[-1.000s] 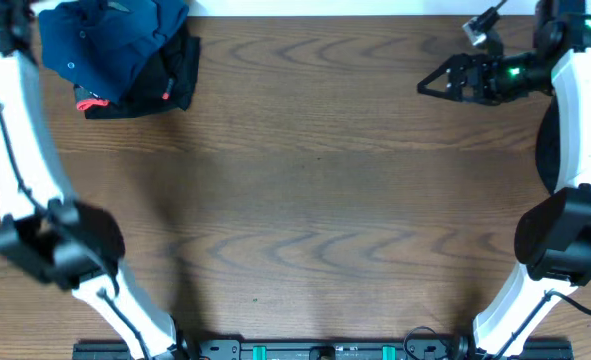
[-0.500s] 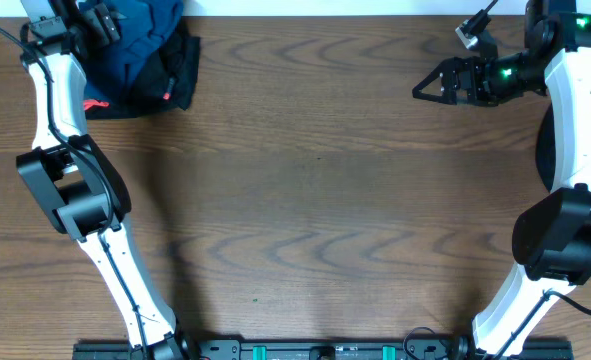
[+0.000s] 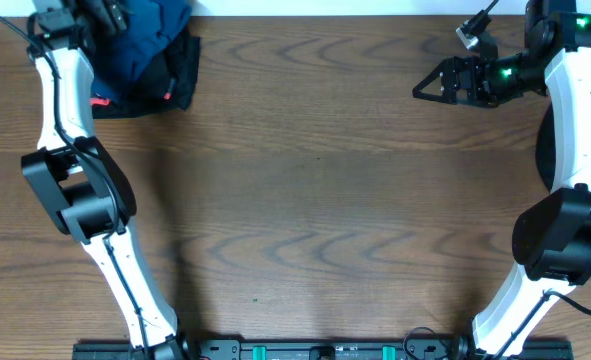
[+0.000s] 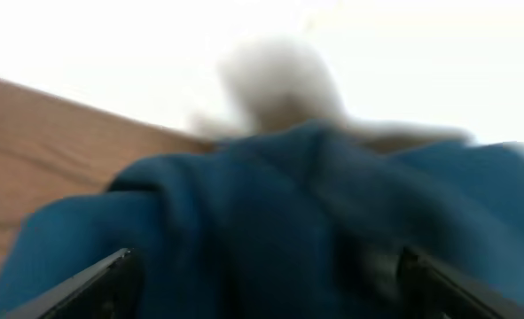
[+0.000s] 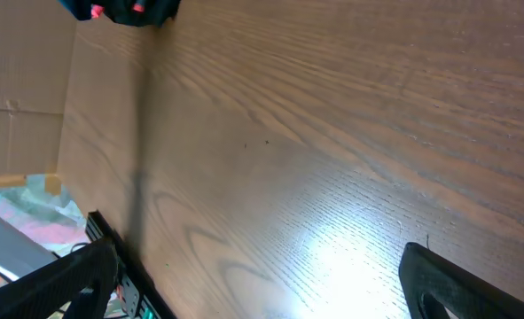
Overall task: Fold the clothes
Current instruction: 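Lower the teal shirt onto the black pile and open the left gripper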
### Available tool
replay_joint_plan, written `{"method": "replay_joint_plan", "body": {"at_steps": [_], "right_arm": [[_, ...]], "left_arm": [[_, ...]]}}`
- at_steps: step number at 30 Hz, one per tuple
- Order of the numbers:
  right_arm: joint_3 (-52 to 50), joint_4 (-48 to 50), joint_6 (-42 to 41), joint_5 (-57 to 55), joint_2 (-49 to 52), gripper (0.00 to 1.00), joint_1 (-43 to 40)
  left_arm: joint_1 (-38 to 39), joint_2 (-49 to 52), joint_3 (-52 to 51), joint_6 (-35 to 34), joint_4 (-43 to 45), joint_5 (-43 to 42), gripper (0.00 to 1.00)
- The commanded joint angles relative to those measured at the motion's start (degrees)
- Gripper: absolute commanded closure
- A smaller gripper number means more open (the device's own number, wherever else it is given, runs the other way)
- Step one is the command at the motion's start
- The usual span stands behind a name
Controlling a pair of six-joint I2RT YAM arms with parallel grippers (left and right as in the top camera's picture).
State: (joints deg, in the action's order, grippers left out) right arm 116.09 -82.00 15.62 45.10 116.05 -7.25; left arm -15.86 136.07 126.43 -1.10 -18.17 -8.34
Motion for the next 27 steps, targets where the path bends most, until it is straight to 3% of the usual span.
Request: {"method": "replay_joint_plan", "body": {"at_steps": [1, 9, 22, 27], "right_arm": [[0.83, -0.04, -0.39, 0.33, -1.07, 0.01, 0.31], [0.83, -0.07, -0.37, 0.31, -1.07, 0.01, 0.57], [0.83, -0.76, -0.37, 0.31, -1.07, 0.01, 0.57], [0.83, -1.14, -0.37, 0.31, -1.07, 0.01, 0.57]], "left_arm": [[2.40, -7.21, 0.09, 0.02, 1.88, -1.66, 0.08], [4.15, -6.51, -1.75, 0.02, 2.03, -1.64, 0.08], [3.50, 6.40, -2.62, 0.00, -1.14, -1.22, 0.08], [3.52, 5.60, -2.40, 0.00, -0.68, -1.27, 0.08]]}}
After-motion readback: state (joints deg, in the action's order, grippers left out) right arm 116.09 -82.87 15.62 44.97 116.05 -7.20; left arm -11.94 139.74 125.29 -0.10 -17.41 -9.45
